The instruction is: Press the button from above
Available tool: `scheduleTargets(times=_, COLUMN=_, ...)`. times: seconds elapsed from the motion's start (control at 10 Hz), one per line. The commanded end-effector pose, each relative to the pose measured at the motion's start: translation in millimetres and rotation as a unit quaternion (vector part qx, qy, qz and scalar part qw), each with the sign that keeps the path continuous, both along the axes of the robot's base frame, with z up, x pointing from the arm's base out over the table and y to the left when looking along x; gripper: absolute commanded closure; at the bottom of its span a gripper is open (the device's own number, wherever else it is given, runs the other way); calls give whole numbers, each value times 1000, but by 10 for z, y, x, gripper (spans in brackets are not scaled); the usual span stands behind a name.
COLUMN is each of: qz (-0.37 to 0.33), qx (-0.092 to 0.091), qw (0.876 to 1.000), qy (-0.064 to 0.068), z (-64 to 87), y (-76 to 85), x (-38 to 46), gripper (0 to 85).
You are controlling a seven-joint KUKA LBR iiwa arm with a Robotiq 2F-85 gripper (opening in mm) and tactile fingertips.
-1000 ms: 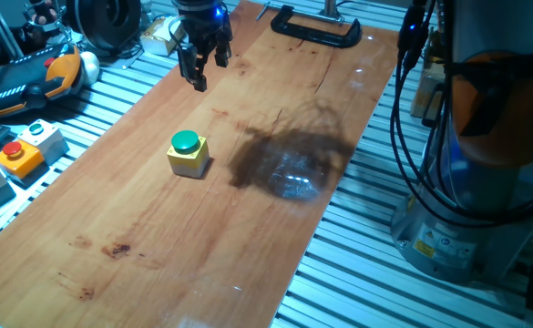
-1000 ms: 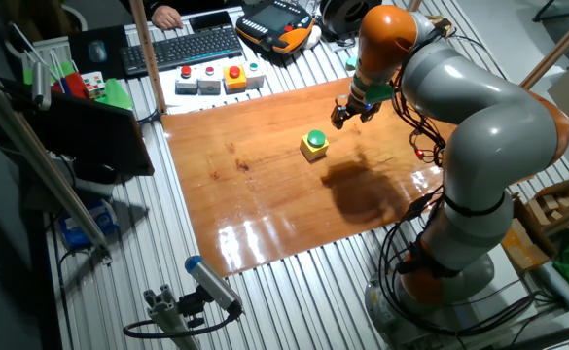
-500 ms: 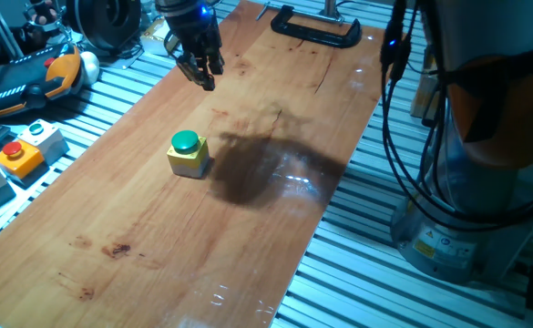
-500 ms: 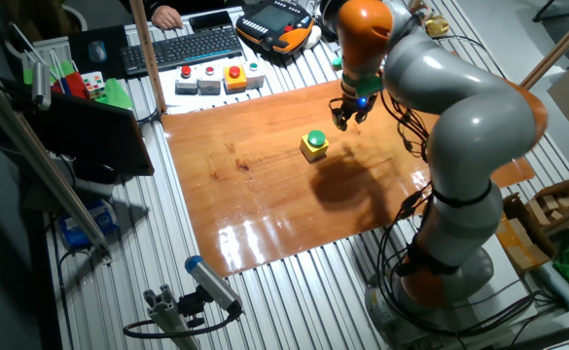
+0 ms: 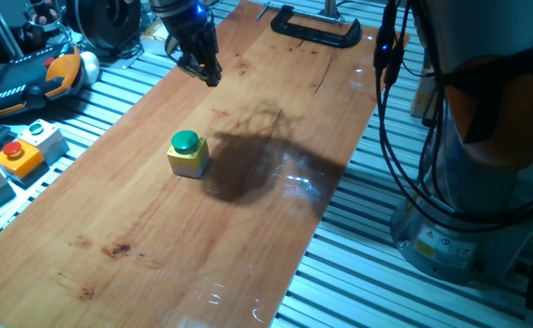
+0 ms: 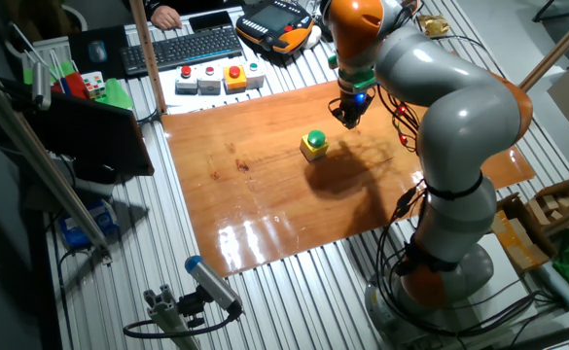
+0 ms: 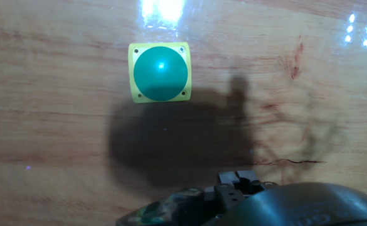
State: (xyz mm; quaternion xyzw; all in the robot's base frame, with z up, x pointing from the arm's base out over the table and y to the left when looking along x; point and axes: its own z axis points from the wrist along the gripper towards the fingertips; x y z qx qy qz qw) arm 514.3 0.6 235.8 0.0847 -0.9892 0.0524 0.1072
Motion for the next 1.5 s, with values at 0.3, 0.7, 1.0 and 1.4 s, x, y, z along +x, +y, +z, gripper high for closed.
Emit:
scheduleTargets(times=0.3, qz=-14, qx=-3, qw=1000, qy=-4, z=0, y=-1, x=0, gripper=840)
scheduleTargets(times=0.7, qz=-9, qx=-1, qw=1000, qy=-4, z=0, y=-2, x=-2, gripper=840)
scheduleTargets(times=1.0, qz=-26, qx=7, qw=999, qy=-19, z=0, y=-2, x=-2, gripper=843)
scheduleTargets(times=1.4, qz=-65, qx=56, qw=996, qy=-27, z=0, y=-2, x=-2, gripper=843)
